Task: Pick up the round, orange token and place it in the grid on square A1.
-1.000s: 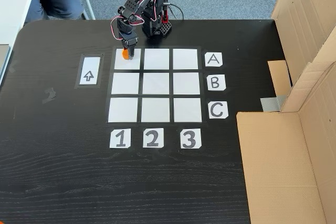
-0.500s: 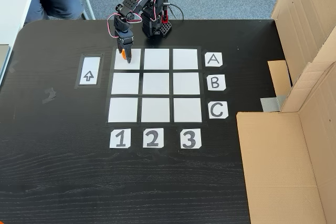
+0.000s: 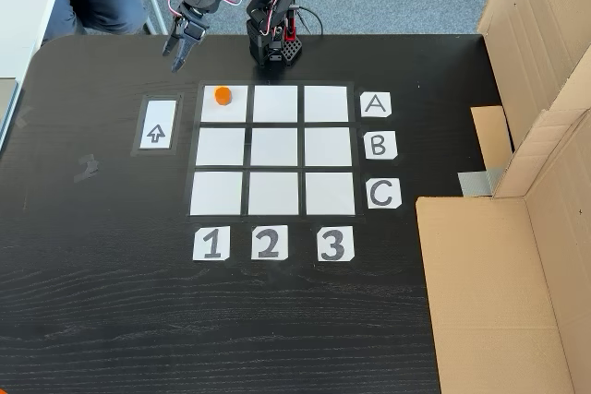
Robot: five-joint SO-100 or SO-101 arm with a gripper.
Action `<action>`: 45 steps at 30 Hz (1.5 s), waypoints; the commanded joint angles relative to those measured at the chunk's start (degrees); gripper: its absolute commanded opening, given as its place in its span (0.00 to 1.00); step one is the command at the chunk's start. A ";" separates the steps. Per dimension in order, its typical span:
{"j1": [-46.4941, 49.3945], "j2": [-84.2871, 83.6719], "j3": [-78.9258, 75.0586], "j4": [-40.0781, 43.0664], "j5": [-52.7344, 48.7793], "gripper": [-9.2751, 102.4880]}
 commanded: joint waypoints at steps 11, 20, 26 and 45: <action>19.51 20.30 2.37 12.22 -2.37 0.35; 29.97 34.01 16.52 19.51 -6.06 0.30; 34.89 37.44 25.58 19.60 -8.26 0.27; 42.36 44.91 44.12 10.02 -12.83 0.20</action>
